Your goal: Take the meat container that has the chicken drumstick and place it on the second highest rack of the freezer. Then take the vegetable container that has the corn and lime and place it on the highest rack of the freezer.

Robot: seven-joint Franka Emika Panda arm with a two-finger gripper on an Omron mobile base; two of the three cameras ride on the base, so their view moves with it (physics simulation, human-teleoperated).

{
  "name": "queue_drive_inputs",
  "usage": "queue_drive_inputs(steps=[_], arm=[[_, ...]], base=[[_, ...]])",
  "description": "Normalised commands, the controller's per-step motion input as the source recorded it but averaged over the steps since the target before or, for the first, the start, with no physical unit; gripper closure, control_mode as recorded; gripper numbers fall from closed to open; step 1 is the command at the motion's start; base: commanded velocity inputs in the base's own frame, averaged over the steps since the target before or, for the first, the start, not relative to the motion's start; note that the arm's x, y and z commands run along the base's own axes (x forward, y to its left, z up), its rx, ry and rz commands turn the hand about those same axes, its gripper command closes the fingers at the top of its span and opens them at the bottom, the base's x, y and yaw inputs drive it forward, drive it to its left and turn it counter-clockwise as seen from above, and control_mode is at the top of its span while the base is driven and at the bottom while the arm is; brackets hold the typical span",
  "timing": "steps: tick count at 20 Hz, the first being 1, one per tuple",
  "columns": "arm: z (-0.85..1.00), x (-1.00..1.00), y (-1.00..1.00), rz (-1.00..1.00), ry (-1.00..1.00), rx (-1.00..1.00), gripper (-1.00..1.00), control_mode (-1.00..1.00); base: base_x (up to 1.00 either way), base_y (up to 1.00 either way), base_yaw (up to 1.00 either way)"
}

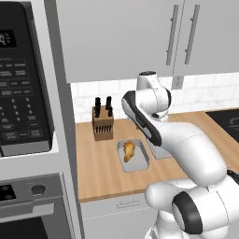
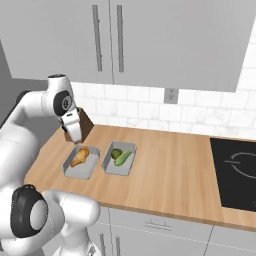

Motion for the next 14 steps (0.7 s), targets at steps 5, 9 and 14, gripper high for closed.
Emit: queue_drive_inputs(steps=[5,9,14], arm=[[-0.46,0.20,0.00,-0.31,0.04,0.09,-1.00,-1.00],[-0.33,0.00,0.08,-0.31,0.00,0.02,-1.00,-1.00],[-0.43,0.00,0.03,-0.19,0.00,0.00,-1.00,-1.00]], base=[[0.00,0.00,0.00],[0.00,0.00,0.00],[0.00,0.00,0.00]])
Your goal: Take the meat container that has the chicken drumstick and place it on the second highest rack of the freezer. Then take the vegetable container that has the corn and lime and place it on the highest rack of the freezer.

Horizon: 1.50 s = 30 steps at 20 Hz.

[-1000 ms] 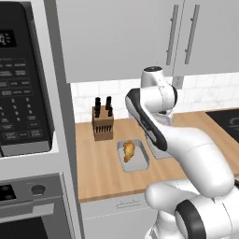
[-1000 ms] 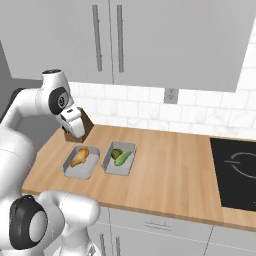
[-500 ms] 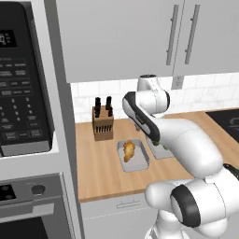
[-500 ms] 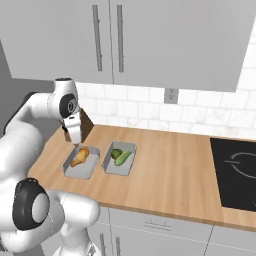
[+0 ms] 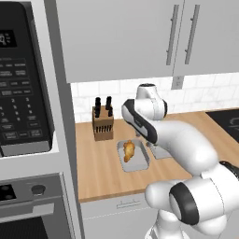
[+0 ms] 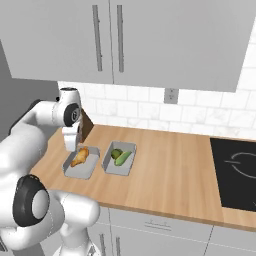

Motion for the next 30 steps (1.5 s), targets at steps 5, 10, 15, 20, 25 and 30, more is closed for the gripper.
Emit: queue_drive_inputs(steps=[5,10,15,20,25,30], arm=[[-0.64,0.00,0.02,-0.16,0.00,0.00,-1.00,-1.00],[-0.59,0.00,0.05,-0.18,-0.02,0.00,-1.00,-1.00],[-0.29,0.16,0.08,-0.07,0.00,0.00,-1.00,-1.00],[-0.40,0.06,0.24,-0.13,0.00,0.00,-1.00,-1.00],[-0.34,0.00,0.16,-0.14,-0.04,0.00,-1.00,-1.00],[-0.21,0.00,0.06,-0.05,-0.10,-0.02,-1.00,-1.00]], base=[[0.00,0.00,0.00],[0.00,0.00,0.00],[0.00,0.00,0.00],[0.00,0.00,0.00],[0.00,0.00,0.00],[0.00,0.00,0.00]])
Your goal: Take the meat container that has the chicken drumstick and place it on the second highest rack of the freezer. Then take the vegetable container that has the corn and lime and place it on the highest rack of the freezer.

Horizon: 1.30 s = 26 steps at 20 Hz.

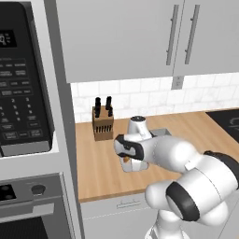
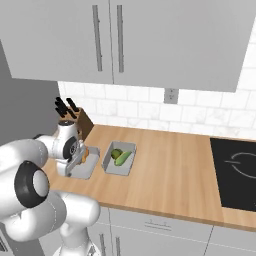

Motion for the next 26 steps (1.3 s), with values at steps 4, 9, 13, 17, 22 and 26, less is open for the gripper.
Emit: queue_drive_inputs(steps=[4,9,13,17,22,26], arm=[[-0.07,0.00,-0.01,-0.02,-0.17,0.00,-1.00,-1.00],[0.00,-0.15,-0.11,-0.03,-0.13,0.00,-1.00,-1.00],[0.00,-0.15,-0.08,-0.09,-0.01,0.00,-1.00,-1.00],[0.00,-0.02,-0.01,-0.12,0.00,0.00,-1.00,-1.00],[0.00,0.05,-0.05,-0.10,0.00,0.00,-1.00,-1.00],[-0.02,0.00,-0.11,-0.05,0.00,0.00,-1.00,-1.00]], base=[[0.00,0.00,0.00],[0.00,0.00,0.00],[0.00,0.00,0.00],[0.00,0.00,0.00],[0.00,0.00,0.00],[0.00,0.00,0.00]])
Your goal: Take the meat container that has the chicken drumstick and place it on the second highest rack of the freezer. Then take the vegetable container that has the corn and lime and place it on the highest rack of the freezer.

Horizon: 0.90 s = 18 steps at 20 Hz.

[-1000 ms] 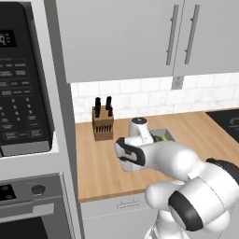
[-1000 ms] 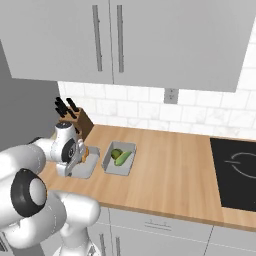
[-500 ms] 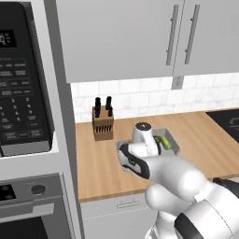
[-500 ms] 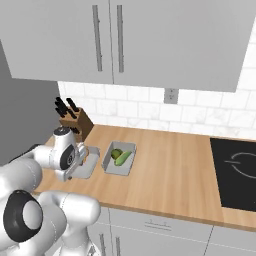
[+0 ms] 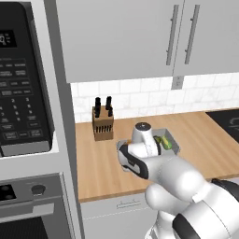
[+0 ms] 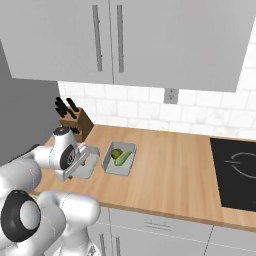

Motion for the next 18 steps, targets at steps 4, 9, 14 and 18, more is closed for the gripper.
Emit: queue_drive_inputs(steps=[4,9,14,18], arm=[[-0.14,0.00,-0.20,0.00,0.00,-0.01,-1.00,-1.00],[-0.37,0.00,-0.04,0.00,0.00,-0.03,-1.00,-1.00],[-0.16,0.00,0.00,0.00,0.00,-0.01,-1.00,-1.00],[0.00,0.00,0.00,0.00,0.00,0.00,-1.00,-1.00]], base=[[0.00,0.00,0.00],[0.00,0.00,0.00],[0.00,0.00,0.00],[0.00,0.00,0.00]])
